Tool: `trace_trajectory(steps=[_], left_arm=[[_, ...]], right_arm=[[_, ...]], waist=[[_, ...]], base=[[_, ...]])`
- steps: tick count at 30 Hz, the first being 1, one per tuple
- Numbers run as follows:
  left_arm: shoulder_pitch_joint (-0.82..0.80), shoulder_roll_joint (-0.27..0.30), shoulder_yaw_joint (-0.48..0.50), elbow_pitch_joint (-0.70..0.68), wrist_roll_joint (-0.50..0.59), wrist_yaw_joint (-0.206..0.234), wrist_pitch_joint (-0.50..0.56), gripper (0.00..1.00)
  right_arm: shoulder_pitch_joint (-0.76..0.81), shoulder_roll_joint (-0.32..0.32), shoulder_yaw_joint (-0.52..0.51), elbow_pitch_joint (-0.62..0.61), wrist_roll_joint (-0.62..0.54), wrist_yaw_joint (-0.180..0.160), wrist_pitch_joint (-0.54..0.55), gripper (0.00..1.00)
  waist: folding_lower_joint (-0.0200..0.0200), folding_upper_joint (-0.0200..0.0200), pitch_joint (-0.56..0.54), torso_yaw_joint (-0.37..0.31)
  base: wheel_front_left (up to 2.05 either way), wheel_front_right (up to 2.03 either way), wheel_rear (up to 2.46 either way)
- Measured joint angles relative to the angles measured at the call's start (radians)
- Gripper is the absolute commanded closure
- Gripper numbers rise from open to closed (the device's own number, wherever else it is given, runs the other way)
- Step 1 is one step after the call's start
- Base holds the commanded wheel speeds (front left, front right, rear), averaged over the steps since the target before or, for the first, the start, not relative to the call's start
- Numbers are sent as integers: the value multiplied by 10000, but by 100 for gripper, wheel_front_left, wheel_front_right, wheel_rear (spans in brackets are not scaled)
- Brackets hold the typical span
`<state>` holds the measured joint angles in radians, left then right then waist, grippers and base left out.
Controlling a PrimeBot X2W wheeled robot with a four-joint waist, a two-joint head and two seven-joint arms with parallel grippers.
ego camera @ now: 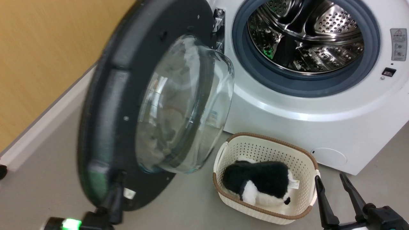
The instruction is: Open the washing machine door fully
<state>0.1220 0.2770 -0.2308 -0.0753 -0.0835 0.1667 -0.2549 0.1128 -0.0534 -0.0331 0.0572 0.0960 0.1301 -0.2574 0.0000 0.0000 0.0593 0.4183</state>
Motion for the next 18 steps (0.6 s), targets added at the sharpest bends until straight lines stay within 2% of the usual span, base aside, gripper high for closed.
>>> trace_trajectory(steps=[9, 18], left_arm=[[-916, 234, 1599, 1315, -976, 408, -15, 100], [-2397, 251, 3244, 2464, -1521, 499, -15, 100]], right_arm=[[-257, 2, -153, 12, -290, 0, 0, 0], [-729, -13, -357, -10, -602, 0, 0, 0]], waist=[[0, 0, 510, -247], [1, 0, 1395, -618]], base=[[0, 0, 0], [0, 0, 0]])
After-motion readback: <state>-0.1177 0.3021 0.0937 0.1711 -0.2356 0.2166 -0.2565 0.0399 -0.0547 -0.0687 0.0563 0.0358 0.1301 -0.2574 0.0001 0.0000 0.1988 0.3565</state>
